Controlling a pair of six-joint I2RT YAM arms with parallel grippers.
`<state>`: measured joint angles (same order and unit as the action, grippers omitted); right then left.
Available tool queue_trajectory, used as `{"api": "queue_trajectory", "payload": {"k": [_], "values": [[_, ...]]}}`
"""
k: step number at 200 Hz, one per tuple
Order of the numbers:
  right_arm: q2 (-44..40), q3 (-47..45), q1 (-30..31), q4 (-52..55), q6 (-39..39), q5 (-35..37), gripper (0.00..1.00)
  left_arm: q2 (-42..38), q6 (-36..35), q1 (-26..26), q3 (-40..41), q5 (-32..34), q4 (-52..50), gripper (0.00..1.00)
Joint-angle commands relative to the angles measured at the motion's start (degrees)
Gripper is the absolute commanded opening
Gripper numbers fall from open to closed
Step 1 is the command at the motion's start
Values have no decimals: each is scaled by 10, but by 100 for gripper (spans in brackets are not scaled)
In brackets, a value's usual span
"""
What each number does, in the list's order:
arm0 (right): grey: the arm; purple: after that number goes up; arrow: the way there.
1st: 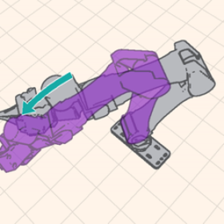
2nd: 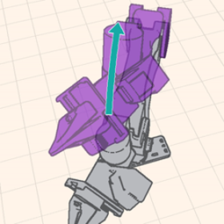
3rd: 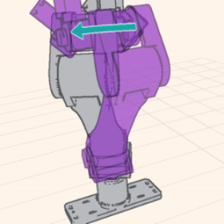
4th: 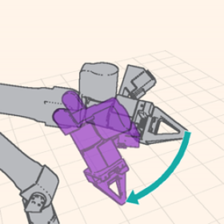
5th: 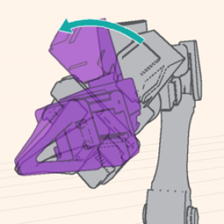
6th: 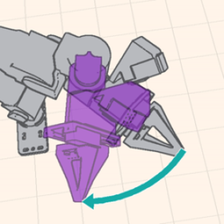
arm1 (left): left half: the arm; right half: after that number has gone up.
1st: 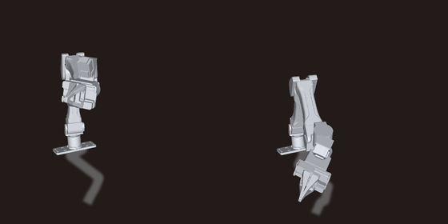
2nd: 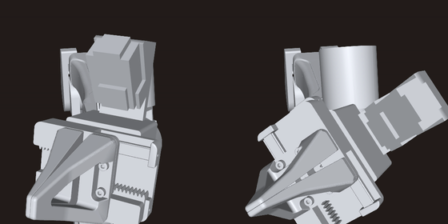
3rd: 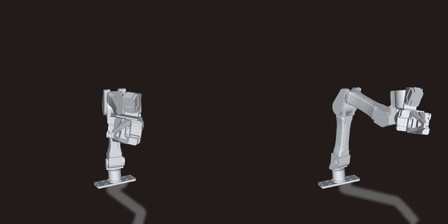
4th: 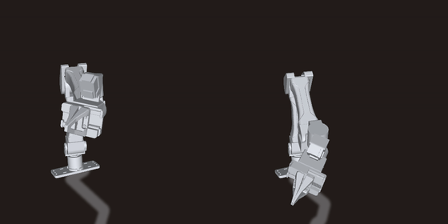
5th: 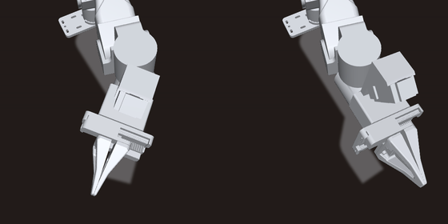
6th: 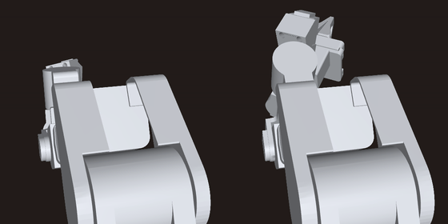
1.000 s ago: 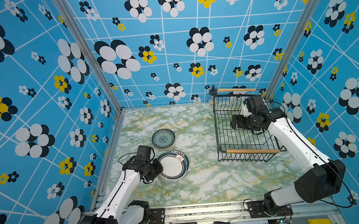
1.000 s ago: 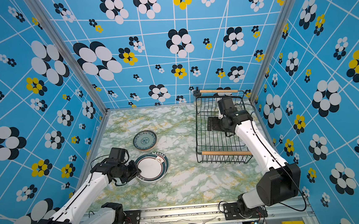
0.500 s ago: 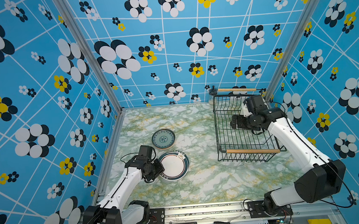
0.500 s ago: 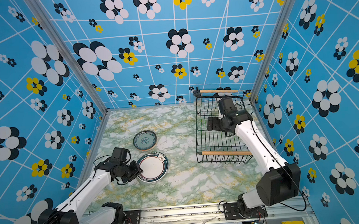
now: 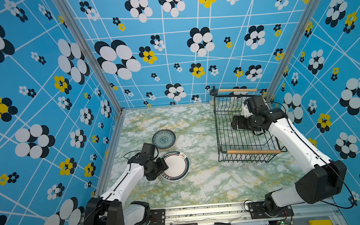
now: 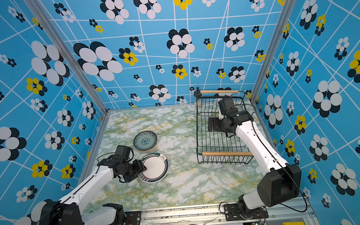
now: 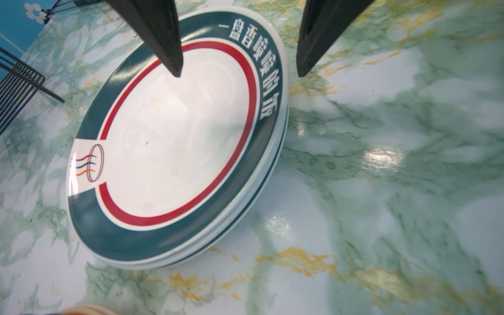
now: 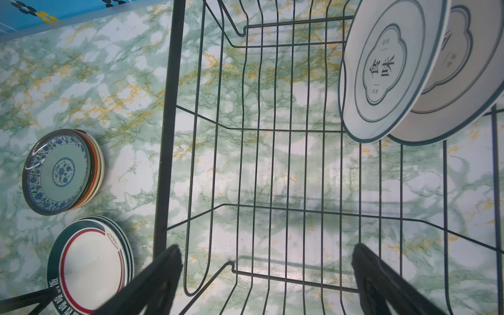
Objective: Unload the plates from the dish rack
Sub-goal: Place the plate among the plates, then pick up the plate from the dish rack.
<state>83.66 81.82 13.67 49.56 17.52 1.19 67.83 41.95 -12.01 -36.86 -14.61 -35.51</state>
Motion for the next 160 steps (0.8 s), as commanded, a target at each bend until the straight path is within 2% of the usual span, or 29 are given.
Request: {"api": "queue_trajectory", "payload": {"k": [1, 32, 43, 65, 70, 101, 160], "values": [[8, 6, -3, 20, -14, 6, 99, -6, -12, -9, -30, 26, -24, 75], [27, 22, -9, 24, -14, 18, 99, -18, -27, -7, -63, 49, -55, 80], [37, 31, -11, 25, -13, 37, 99, -18, -34, -7, -77, 52, -63, 92], [64, 52, -25, 21, -21, 71, 99, -19, -44, -6, -102, 57, -78, 95], [73, 57, -31, 17, -24, 80, 99, -19, -43, -6, -106, 58, -81, 100], [123, 87, -54, -1, -39, 134, 99, -23, -53, -5, -134, 59, -93, 99], [222, 169, -92, -26, -61, 151, 99, -56, -54, 6, -158, 61, -97, 99]]}}
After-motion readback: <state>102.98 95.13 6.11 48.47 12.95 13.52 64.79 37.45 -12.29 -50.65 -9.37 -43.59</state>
